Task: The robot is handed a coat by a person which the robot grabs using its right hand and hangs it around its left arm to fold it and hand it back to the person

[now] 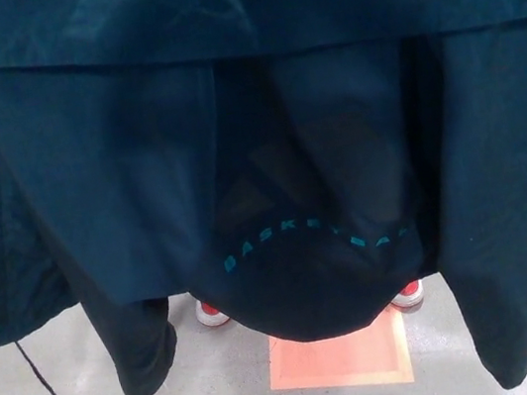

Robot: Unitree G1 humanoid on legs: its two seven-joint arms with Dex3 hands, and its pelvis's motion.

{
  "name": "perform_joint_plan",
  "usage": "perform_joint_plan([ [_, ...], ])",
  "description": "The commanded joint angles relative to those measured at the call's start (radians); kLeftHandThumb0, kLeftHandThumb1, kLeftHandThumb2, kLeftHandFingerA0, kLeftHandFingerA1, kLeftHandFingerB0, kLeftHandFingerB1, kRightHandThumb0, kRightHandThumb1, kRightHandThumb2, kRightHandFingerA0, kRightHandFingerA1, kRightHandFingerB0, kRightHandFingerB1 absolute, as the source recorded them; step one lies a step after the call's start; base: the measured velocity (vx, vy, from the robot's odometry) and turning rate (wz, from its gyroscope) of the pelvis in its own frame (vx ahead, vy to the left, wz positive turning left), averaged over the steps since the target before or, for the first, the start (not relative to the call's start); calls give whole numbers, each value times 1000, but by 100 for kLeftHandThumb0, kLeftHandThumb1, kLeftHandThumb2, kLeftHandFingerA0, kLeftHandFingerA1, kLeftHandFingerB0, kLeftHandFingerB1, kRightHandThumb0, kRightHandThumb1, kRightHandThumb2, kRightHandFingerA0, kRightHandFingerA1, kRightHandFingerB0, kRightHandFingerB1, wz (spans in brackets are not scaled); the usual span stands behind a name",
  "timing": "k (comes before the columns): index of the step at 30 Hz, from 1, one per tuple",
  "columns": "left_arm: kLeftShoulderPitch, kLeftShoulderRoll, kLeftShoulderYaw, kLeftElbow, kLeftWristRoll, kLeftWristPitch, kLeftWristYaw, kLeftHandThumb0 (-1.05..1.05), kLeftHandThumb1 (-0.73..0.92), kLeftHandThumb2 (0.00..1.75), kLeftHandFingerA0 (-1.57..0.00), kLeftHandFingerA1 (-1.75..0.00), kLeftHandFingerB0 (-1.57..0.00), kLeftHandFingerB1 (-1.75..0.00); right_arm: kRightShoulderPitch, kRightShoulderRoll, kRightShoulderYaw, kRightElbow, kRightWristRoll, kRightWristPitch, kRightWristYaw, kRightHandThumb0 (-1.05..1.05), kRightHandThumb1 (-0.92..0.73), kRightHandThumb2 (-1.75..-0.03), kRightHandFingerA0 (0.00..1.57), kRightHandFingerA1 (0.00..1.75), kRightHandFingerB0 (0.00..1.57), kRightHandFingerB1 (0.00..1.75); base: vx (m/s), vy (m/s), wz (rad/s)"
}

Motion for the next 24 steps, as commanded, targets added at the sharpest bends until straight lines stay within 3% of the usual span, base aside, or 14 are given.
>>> perform_joint_plan([
  [1,5,4,52,-20,-79,-42,-82,-33,62,113,0,-48,0,-48,-841,-532,-261,-157,1184,547,222,-81,-75,-63,64,51,52,39,0,0,0],
  [3,9,1,54,-20,-82,-43,-84,-33,62,113,0,-48,0,-48,-955,-495,-189,-152,1078,521,196,-83,-76,-63,61,50,48,37,0,0,0],
  [5,2,-3,50,-23,-78,-42,-80,-34,60,112,0,-47,0,-47,-1133,-428,-69,-130,872,502,174,-81,-75,-63,47,45,40,36,0,0,0],
  [7,1,-7,50,-24,-79,-45,-80,-34,60,112,0,-47,0,-48,-1203,-401,-29,-108,794,514,188,-81,-68,-66,43,44,37,38,0,0,0],
  [8,-1,-8,52,-25,-82,-43,-83,-34,61,112,0,-48,0,-48,-1257,-387,14,-86,710,515,220,-77,-54,-96,40,53,27,45,0,0,0],
  [9,-5,-8,53,-26,-84,-40,-85,-34,61,112,0,-48,0,-48,-1295,-379,43,-73,650,520,236,-77,-54,-96,40,53,27,45,0,0,0],
  [10,-5,-7,52,-26,-82,-40,-84,-34,62,113,0,-48,0,-48,-1314,-372,63,-72,611,524,237,-79,-63,-63,44,37,38,34,0,0,0],
  [11,-8,-5,48,-24,-76,-41,-79,-34,60,112,0,-48,0,-48,-1356,-343,113,-69,529,522,246,-80,-55,-95,33,49,22,42,0,0,0],
  [12,-17,-4,44,-23,-71,-41,-75,-34,60,112,0,-48,0,-48,-1395,-317,154,-62,464,518,262,-80,-55,-95,33,49,22,42,0,0,0],
  [14,-24,-2,46,-23,-73,-37,-72,-34,60,112,0,-47,0,-47,-1449,-273,217,-53,377,545,263,-75,-50,-92,30,48,24,43,0,0,0],
  [15,-22,-1,48,-25,-75,-36,-76,-34,61,113,0,-47,0,-48,-1467,-262,239,-38,351,542,292,-76,-65,-59,27,32,28,30,0,0,0],
  [18,-9,3,49,-31,-77,-44,-92,-33,63,114,0,-47,0,-48,-1517,-222,301,23,266,470,417,-78,-67,-60,20,34,19,29,0,0,0],
  [21,-7,6,50,-29,-75,-45,-86,-33,63,114,0,-47,0,-48,-1607,-164,357,51,282,612,428,-73,-58,-59,24,33,27,31,0,0,0],
  [24,-9,3,53,-24,-77,-42,-86,-34,62,113,0,-47,0,-48,-1668,-125,446,67,182,554,506,-75,-69,-61,20,30,22,28,0,0,0],
])
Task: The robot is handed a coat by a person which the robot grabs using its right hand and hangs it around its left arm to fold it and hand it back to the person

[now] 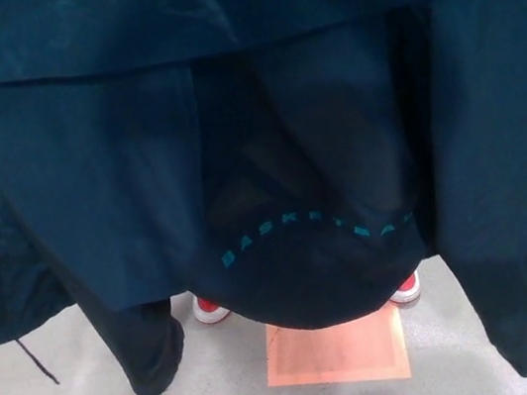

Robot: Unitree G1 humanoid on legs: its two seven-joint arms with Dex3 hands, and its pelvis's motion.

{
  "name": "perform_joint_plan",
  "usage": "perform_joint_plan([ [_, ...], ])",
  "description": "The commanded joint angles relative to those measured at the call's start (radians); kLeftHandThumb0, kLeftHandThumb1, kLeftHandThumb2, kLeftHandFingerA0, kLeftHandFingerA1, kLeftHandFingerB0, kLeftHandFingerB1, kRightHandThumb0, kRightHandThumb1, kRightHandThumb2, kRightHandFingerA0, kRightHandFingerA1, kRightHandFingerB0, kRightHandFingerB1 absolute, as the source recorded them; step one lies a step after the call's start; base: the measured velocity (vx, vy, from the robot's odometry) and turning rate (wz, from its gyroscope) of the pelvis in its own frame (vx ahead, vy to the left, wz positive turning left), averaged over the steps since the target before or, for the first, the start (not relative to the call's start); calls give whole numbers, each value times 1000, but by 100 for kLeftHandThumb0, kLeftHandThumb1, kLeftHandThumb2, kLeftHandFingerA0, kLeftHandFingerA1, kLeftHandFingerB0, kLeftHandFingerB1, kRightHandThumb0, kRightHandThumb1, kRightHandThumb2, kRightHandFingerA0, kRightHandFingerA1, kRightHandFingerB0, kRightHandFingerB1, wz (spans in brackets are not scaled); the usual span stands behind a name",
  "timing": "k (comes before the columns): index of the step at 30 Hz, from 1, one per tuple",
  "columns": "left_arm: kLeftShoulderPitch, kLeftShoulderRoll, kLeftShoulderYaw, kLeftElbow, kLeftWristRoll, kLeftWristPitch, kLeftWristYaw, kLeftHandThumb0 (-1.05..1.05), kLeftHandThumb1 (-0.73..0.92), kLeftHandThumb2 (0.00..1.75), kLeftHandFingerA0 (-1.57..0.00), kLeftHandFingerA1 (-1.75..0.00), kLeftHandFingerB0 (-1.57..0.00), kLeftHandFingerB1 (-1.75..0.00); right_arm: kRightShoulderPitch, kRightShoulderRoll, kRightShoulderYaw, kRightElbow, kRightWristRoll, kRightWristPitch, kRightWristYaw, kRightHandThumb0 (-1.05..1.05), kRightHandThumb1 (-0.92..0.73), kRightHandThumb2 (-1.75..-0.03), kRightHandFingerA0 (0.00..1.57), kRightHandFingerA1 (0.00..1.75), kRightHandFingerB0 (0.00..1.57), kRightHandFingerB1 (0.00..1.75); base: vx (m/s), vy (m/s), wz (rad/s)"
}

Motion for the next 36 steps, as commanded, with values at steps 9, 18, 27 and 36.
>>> perform_joint_plan([
  [9,-24,-1,59,-33,-88,-21,-79,-33,62,113,0,-47,0,-48,-914,55,629,149,-347,235,480,-80,-71,-63,11,31,12,24,0,0,0],
  [18,-10,22,62,-45,-85,-23,-115,-34,60,112,0,-47,0,-48,-902,69,778,224,-448,147,521,-77,-56,-97,0,38,9,29,0,0,0],
  [27,22,9,64,-54,-79,-37,-103,-34,59,112,0,-46,0,-47,-1023,143,749,339,-341,197,575,-89,-64,-100,0,30,18,30,0,0,0],
  [36,31,8,65,-51,-84,-22,-112,-34,60,112,0,-46,0,-47,-1115,153,679,417,-270,312,660,-38,-33,-96,0,48,0,48,0,0,0],
])
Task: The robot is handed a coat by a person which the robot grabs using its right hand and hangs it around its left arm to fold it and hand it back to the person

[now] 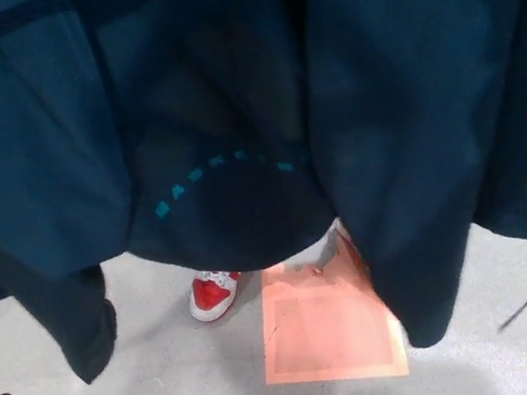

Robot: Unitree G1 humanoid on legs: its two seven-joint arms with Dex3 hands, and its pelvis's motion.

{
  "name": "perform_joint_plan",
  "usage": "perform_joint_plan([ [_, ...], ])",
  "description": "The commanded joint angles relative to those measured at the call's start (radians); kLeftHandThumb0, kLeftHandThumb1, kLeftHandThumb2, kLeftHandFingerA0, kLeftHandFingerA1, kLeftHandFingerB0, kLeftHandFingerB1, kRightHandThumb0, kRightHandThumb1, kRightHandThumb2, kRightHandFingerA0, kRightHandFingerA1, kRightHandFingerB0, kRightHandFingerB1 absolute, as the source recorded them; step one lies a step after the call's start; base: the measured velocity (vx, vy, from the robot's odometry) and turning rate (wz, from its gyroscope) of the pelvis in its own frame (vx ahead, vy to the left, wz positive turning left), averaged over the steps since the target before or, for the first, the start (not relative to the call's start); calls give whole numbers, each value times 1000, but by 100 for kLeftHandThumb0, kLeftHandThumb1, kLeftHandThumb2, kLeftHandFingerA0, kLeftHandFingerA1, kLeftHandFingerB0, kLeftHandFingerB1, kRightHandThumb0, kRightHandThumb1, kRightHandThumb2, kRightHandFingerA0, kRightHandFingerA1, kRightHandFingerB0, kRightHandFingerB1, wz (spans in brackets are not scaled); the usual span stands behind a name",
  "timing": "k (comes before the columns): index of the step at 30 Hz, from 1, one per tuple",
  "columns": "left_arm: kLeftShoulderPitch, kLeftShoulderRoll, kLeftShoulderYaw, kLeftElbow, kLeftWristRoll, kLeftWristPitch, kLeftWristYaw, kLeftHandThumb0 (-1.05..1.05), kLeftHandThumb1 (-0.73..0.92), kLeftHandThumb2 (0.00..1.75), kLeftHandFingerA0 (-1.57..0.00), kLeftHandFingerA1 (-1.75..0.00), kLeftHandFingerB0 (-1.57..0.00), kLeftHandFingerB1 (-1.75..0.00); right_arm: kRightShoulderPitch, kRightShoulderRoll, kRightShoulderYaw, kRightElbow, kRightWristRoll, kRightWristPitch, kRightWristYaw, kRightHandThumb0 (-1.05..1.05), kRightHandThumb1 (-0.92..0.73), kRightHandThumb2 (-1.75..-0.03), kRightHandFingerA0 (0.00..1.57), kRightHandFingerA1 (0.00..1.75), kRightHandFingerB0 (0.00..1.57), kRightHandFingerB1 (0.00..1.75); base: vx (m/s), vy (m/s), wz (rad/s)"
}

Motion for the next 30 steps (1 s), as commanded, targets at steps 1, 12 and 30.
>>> perform_joint_plan([
  [1,30,8,22,-10,-47,-20,-36,-34,60,112,0,-46,0,-47,-164,44,-45,73,37,91,242,-38,-34,-96,0,48,0,48,0,0,0],
  [12,24,20,21,-15,-38,-18,-38,-62,88,66,-25,-33,-15,-29,-158,-99,-218,8,111,191,355,-37,-39,-99,1,49,0,47,0,0,1],
  [30,68,3,21,-9,-47,-36,-32,-68,74,89,-22,-43,-16,-41,-113,13,36,9,-146,50,361,-89,-69,-67,10,28,14,25,0,0,0],
])
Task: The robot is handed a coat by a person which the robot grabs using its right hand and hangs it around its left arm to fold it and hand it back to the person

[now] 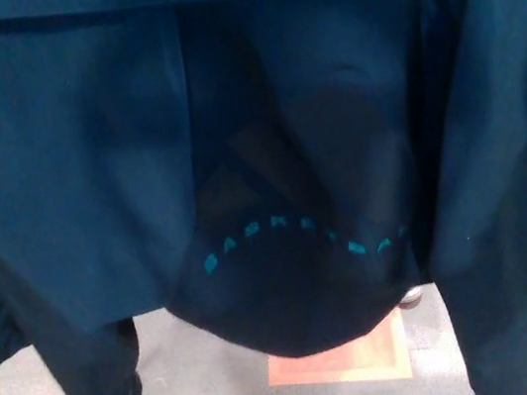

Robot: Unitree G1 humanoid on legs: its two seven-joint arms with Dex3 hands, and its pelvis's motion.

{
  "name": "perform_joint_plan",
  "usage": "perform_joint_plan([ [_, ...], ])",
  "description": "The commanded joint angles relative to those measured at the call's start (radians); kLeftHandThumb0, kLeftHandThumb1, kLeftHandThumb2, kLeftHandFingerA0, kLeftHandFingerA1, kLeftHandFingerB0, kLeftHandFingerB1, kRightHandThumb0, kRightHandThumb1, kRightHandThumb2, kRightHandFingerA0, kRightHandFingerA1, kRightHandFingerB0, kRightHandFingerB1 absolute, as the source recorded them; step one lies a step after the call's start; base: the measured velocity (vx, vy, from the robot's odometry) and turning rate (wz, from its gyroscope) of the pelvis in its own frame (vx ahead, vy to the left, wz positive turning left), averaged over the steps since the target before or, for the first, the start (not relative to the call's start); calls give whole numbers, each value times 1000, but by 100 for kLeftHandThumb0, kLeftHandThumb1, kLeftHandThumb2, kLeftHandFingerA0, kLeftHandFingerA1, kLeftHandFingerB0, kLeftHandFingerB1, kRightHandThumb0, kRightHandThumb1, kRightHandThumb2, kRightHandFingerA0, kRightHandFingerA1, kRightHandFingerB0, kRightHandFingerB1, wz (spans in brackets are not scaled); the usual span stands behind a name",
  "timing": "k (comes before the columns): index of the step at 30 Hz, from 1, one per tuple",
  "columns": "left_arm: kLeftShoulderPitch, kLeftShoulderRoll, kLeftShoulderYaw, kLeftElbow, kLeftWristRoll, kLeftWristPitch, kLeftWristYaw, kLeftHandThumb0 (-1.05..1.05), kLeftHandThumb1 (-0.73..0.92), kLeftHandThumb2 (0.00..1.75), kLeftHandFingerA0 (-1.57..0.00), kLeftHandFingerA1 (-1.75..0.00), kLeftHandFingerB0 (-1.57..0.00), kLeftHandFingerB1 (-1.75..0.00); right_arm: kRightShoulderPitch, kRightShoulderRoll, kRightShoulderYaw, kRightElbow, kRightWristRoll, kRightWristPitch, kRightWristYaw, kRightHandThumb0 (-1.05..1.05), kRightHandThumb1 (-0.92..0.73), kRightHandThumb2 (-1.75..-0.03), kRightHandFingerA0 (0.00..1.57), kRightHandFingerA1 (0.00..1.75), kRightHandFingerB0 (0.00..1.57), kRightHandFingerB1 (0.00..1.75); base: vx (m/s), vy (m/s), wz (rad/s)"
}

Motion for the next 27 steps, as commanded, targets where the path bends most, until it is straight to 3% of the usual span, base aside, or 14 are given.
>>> perform_joint_plan([
  [1,14,12,-5,-3,-12,-30,1,-68,74,89,-22,-43,-16,-41,54,54,115,18,-143,-95,8,-89,-69,-67,10,28,14,25,0,0,0],
  [2,14,12,-4,-4,-15,-29,-4,-68,74,89,-21,-43,-16,-41,63,64,135,25,-159,-109,7,-86,-61,-98,0,37,19,33,0,0,0],
  [3,16,14,-10,-6,-9,-35,-5,-69,74,89,-21,-42,-15,-41,76,70,148,24,-170,-122,5,-84,-60,-97,3,40,6,33,0,0,0],
  [4,15,15,-15,-5,-5,-37,-4,-69,76,88,-20,-41,-14,-39,101,84,176,25,-191,-133,3,-85,-60,-98,0,37,13,29,0,0,0],
  [8,12,15,-18,-4,-10,-34,-5,-69,76,87,-19,-41,-13,-39,133,103,226,35,-227,-146,24,-89,-62,-97,5,23,6,18,0,0,0],
  [11,8,13,-17,-3,-15,-24,-6,-69,75,87,-20,-41,-13,-39,153,128,243,48,-247,-143,21,-86,-60,-100,0,16,6,17,0,0,0],
  [12,10,13,-16,-6,-19,-25,-10,-64,87,65,-27,-34,-15,-30,160,146,251,60,-252,-112,25,-87,-60,-99,0,12,4,14,0,0,0],
  [13,15,11,-16,-7,-19,-27,-9,-67,74,89,-23,-43,-15,-40,179,166,257,70,-255,-116,19,-94,-63,-98,0,3,2,7,0,0,0],
  [21,41,10,-24,-11,-13,-53,-24,-67,75,91,-21,-43,-12,-40,266,209,268,72,-321,-155,-18,-90,-62,-97,0,7,0,9,0,0,0],
  [22,42,10,-25,-11,-14,-54,-26,-62,89,65,-28,-34,-14,-29,269,213,267,81,-328,-163,-20,-92,-64,-97,0,4,0,6,0,0,0],
  [24,44,9,-29,-16,-11,-56,-18,-62,89,65,-29,-34,-15,-29,274,222,264,111,-340,-189,-28,-92,-64,-97,0,4,0,6,0,0,0],
  [25,46,8,-30,-20,-12,-54,-15,-67,75,91,-21,-43,-12,-39,275,228,267,140,-351,-215,-28,-90,-64,-99,0,7,0,8,0,0,0],
  [26,48,4,-24,-27,-23,-42,-23,-61,88,65,-27,-34,-14,-29,271,234,281,184,-370,-249,-28,-93,-65,-99,0,6,0,4,0,0,0],
  [27,47,1,-17,-31,-35,-30,-30,-61,88,65,-27,-34,-14,-29,266,238,289,211,-386,-265,-31,-93,-65,-99,0,6,0,4,0,0,0],
])
